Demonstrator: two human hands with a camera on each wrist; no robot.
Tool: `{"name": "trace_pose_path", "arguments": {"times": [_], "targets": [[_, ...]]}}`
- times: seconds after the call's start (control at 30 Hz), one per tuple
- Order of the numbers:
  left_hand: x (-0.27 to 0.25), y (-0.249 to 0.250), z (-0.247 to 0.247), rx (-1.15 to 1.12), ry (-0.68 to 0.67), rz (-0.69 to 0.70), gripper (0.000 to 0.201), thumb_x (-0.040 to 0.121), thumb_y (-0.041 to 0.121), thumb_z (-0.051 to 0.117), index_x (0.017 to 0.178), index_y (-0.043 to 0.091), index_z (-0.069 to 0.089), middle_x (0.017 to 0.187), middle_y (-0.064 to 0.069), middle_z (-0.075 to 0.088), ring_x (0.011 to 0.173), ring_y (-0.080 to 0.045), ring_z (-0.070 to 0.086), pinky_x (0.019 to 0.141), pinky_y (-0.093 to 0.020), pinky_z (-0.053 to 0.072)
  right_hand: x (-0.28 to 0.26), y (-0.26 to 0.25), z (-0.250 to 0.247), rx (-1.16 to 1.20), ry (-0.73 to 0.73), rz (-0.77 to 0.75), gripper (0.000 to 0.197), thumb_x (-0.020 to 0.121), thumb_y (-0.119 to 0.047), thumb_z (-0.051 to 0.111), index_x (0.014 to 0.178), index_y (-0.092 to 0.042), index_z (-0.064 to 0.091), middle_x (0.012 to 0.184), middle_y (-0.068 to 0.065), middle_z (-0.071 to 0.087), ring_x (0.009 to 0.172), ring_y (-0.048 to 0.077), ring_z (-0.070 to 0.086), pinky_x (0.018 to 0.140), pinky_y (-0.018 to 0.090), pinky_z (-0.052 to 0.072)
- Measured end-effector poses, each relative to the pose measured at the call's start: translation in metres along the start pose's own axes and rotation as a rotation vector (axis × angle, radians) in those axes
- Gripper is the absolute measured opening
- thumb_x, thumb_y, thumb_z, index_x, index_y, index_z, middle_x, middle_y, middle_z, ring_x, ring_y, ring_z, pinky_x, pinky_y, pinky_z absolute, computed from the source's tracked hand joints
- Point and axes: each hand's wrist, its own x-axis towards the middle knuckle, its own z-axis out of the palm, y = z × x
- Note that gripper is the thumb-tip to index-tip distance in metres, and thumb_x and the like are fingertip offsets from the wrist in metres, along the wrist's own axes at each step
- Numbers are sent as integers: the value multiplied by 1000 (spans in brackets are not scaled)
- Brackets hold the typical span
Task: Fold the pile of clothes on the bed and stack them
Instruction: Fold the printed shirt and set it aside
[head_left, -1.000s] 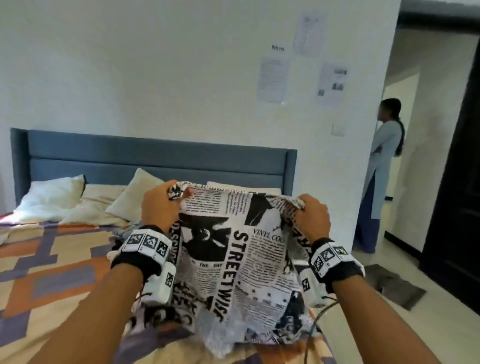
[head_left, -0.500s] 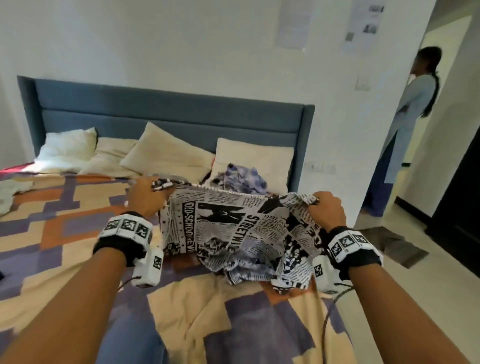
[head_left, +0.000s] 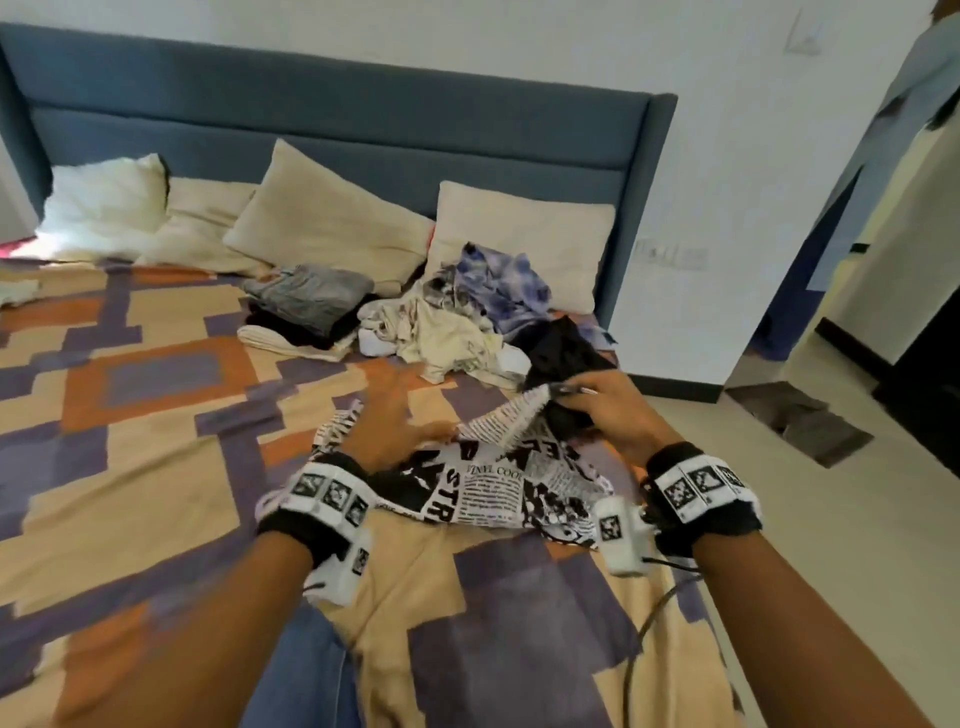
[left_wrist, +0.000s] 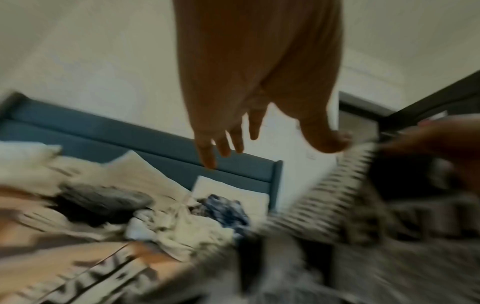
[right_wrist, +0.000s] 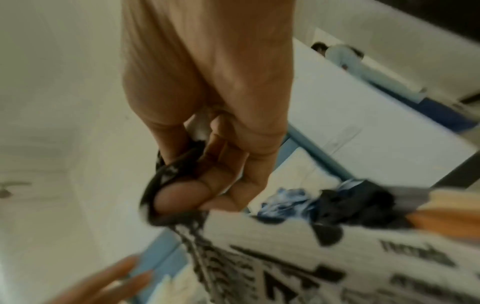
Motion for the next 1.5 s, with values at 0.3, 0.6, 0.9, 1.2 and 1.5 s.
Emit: {"name": "trace_pose_path", "arguments": {"times": [0.3, 0.6, 0.9, 1.2, 1.5], "targets": [[-17, 49, 58, -576, 225, -107, 19, 83, 27, 75, 78, 10, 68, 58, 6, 63, 49, -7, 56, 49, -27, 44, -49, -11, 13, 307, -253, -108, 57, 80, -4, 74, 133, -17, 54, 119, 11, 67, 106, 21, 65, 91, 30, 55], [-40, 117, -10, -968, 279, -115, 37, 88, 41, 67, 71, 8, 59, 46, -6, 53, 32, -15, 47, 34, -20, 34, -70, 63, 114, -107, -82, 3, 112, 56, -68, 83, 147, -26, 32, 143, 2, 43, 133, 21, 40, 107, 38, 42], [-49, 116, -100, -1223, 476, 214, 17, 98, 23, 53, 92, 11, 63, 81, 1, 72, 74, -13, 68, 63, -27, 57, -52, 48, 103, -270, 531, -143, 14, 88, -14, 54, 102, -13, 59, 102, 12, 56, 95, 33, 54, 79, 41, 47], [-36, 20, -37, 116, 46, -191, 104, 65, 49, 84, 149, 18, 31, 152, -9, 33, 139, -36, 33, 111, -47, 34, -48, 1, 38, 285, 269, -188, 14, 97, -20, 55, 91, -10, 62, 85, 10, 64, 80, 22, 57, 78, 43, 47], [-44, 2, 33, 263, -249, 156, 84, 92, -3, 52, 138, 60, 24, 153, -1, 38, 140, -27, 37, 110, -34, 35, -73, -21, 23, 167, -76, -300, 17, 96, -9, 59, 99, 5, 68, 88, 11, 68, 82, 13, 61, 77, 22, 48]]}}
